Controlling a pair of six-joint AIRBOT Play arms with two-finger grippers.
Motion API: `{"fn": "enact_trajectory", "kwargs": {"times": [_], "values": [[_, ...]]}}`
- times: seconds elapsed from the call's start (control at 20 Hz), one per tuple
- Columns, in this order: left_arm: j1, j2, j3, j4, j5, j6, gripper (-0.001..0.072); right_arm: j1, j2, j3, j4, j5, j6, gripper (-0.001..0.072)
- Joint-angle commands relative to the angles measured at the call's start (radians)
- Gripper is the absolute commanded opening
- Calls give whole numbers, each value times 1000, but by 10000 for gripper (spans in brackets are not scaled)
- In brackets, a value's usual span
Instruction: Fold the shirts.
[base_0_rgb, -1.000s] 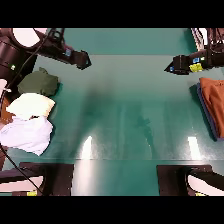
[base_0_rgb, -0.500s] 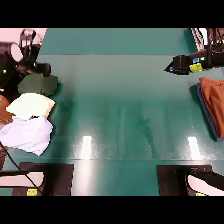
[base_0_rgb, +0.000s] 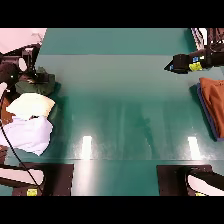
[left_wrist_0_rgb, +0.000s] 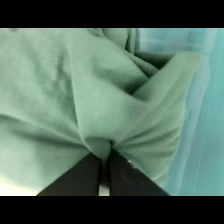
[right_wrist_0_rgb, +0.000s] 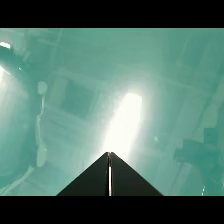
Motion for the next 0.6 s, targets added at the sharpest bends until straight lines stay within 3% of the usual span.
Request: {"fn": "enact_trajectory", "kwargs": {"times": [0.0,0.1,0.25,0.55], "values": [[0,77,78,2,-35,-3,29,-11,21,6,1,-27,0,15],[-16,194,175,-8,-72,5,29,-39,39,68,0,-18,0,15],[-94,376,333,-43,-175,85,28,-90,67,204,0,-29,-1,15],[-476,517,400,-42,-357,68,27,-199,112,378,0,-47,-1,15]]}}
